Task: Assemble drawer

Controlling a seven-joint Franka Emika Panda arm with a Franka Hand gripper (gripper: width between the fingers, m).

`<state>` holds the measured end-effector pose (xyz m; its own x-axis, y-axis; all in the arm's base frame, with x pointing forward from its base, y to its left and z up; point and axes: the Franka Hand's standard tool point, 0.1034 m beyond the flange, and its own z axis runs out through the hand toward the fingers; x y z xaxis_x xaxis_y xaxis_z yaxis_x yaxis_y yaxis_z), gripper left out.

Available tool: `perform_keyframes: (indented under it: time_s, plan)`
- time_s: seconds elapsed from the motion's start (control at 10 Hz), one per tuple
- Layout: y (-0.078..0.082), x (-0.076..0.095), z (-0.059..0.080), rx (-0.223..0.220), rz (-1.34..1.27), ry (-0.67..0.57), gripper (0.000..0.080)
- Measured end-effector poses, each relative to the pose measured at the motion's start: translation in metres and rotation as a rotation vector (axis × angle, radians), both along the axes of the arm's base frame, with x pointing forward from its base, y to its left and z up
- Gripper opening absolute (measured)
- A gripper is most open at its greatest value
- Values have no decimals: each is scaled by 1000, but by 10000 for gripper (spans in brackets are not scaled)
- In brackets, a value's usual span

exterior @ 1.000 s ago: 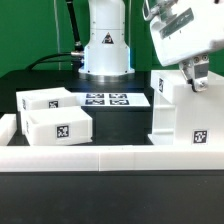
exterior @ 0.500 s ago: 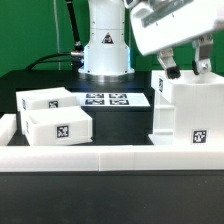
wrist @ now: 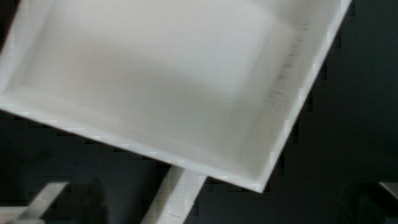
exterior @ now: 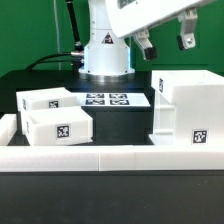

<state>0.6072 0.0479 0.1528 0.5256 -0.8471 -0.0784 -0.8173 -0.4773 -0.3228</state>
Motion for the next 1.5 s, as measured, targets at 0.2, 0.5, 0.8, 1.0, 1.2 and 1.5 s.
perform_keyframes:
  time_s: [0.2,0.5,0.8,1.0,1.2,1.5]
  plan:
    - [-1,-1,-1,-10,39,-3,649]
    - [-30,-13,-8,-147,543,-24,649]
    - [-33,-13,-9,-188,733,-65,649]
    - [-34,-14,-10,-214,852,-89,649]
    - [-45,-25,-18,-303,1088,-69,649]
    - [-78,-31,-26,-339,1264,-65,649]
